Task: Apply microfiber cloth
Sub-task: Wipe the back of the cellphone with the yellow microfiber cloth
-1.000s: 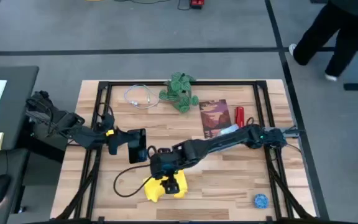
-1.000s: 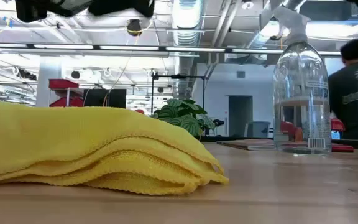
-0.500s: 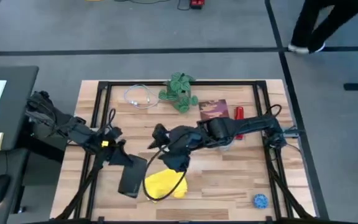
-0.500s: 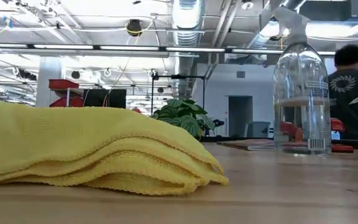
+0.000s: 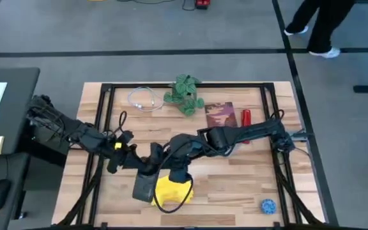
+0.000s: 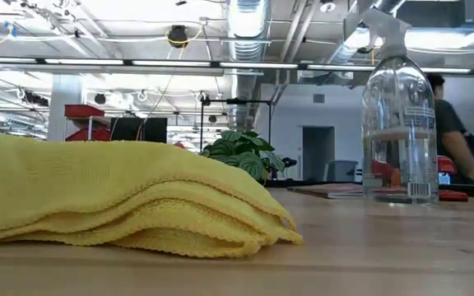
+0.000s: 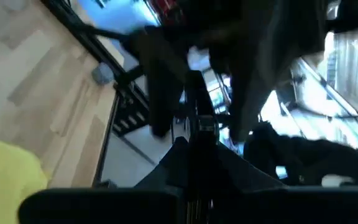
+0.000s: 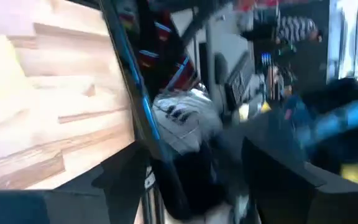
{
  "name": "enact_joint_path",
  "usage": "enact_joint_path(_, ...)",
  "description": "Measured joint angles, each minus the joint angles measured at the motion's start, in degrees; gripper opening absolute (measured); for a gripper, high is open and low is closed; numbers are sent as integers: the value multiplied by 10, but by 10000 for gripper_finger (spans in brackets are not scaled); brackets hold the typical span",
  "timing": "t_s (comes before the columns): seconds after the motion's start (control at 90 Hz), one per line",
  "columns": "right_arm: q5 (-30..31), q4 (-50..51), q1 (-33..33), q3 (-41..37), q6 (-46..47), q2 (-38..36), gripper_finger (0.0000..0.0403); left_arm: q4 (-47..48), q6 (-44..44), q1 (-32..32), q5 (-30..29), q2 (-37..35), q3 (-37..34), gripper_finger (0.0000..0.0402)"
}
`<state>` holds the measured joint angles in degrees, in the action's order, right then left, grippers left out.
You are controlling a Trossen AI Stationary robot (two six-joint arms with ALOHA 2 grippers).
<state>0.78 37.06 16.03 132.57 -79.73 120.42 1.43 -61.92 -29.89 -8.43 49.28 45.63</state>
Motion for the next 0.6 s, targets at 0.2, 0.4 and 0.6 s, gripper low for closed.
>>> enact_joint_path(0.2, 10, -18, -9, 1, -16, 21, 171, 17, 3, 20, 49, -2, -2, 11)
enact_joint_path(0.4, 12, -29, -8, 3, -16, 27, 64, 18, 6, 24, 59, -3, -1, 15)
enact_joint_path(0.6, 28, 13, -4, 3, 65, 28, 34, 67, 31, 35, 51, -7, -1, 80)
